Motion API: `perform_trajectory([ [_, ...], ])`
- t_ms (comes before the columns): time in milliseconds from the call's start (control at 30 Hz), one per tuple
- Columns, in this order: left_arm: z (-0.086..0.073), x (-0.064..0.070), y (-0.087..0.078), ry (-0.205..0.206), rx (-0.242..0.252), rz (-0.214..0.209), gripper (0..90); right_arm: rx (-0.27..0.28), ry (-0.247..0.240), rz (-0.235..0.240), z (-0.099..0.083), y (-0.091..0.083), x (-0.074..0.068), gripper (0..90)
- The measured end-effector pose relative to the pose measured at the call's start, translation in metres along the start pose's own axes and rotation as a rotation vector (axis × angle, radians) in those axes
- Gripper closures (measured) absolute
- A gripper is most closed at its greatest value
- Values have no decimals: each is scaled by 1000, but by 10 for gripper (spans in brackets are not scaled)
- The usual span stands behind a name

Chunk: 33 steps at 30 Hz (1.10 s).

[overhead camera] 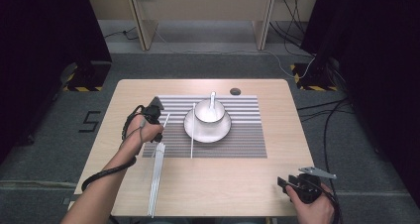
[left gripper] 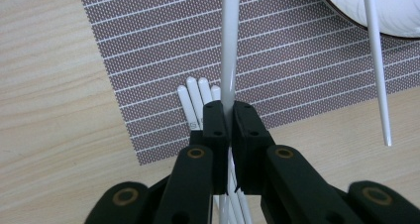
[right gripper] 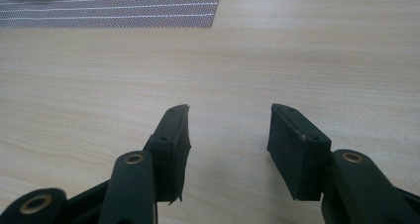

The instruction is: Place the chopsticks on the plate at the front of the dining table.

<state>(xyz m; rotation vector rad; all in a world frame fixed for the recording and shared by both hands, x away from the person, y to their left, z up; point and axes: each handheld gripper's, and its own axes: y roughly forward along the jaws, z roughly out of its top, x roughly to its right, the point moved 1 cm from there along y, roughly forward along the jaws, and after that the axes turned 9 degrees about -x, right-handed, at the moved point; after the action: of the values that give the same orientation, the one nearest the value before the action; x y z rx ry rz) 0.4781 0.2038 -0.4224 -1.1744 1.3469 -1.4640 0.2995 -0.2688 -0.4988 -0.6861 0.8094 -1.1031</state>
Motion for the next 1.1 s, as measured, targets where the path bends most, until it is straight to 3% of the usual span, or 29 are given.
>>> perform_trajectory([
  [1100, 10, 2, 0, -21, 12, -1, 853, 1, -6, -2, 0, 0, 0, 508],
])
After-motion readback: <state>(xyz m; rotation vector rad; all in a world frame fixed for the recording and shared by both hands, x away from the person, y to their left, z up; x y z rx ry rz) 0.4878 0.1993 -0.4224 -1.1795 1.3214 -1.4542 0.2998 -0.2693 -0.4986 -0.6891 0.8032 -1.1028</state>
